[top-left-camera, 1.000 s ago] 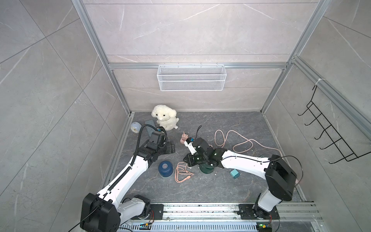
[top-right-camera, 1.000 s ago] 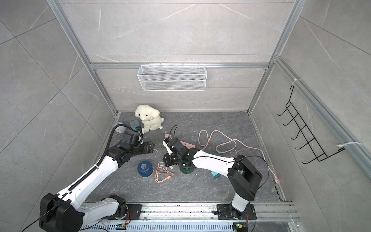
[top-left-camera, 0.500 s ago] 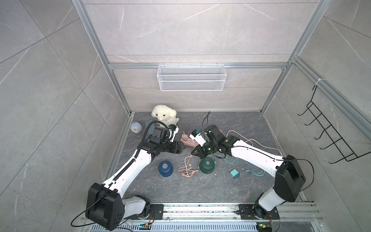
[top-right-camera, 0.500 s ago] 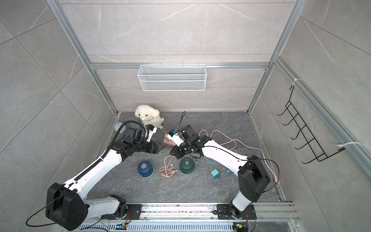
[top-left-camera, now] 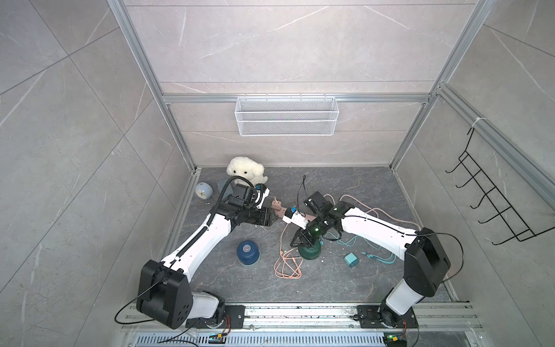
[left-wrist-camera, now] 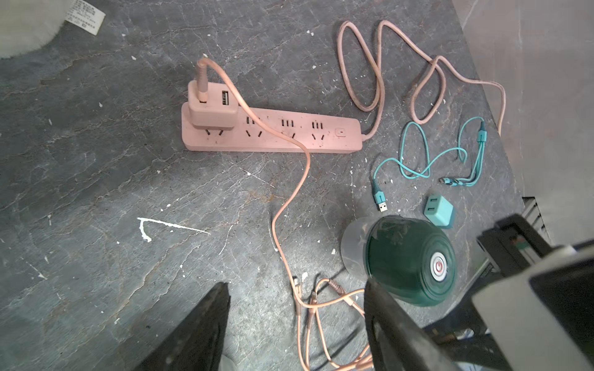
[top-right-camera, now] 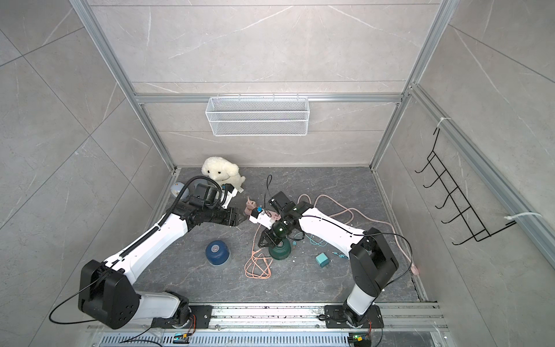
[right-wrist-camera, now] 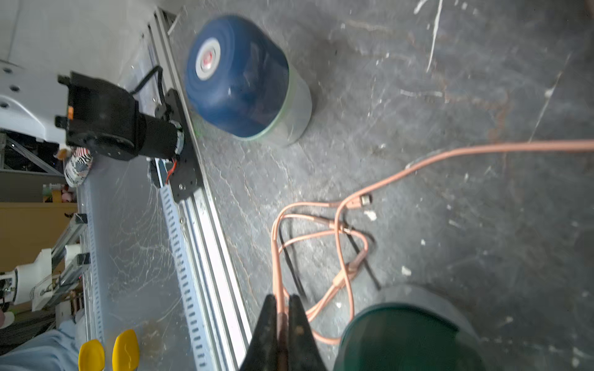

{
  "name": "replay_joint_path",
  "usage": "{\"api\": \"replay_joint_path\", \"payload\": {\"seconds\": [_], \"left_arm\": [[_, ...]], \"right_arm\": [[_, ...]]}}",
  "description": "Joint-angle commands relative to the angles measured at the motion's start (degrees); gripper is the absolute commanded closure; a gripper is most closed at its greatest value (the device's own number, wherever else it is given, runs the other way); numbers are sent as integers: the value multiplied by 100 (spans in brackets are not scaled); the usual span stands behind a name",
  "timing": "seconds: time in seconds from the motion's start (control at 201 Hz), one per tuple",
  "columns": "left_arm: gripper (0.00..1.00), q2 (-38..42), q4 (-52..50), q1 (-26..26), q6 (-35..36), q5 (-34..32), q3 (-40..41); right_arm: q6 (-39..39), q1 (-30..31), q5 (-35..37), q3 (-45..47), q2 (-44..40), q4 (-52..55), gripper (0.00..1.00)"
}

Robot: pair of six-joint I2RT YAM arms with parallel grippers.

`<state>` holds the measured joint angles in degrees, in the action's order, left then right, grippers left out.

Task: Charge the cordless meat grinders
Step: Pick up the charging cable from the center of the board.

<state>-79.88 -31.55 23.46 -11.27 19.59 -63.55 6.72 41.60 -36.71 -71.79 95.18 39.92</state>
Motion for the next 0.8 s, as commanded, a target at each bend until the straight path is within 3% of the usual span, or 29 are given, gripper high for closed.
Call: {"api": "replay_joint_path", "payload": {"seconds": [0.0,0.224,0.602,0.792], "left_arm": [[36,-144,-429,-18,-305,-157,-219],[43,-129,-694,461,-953,-426,-165],[57,-107,-1529,1899,-2897,-1877,48],[67,-392,-1559,2281,-3616,-2249,336]], "right_arm": [[288,88,594,245,-346,580,94],[102,146,1723,681,-648,463,94],[-73,154,1563,1051,-1300,-102,80],[-203,172,1436,1265,-1717,-291,77]]}}
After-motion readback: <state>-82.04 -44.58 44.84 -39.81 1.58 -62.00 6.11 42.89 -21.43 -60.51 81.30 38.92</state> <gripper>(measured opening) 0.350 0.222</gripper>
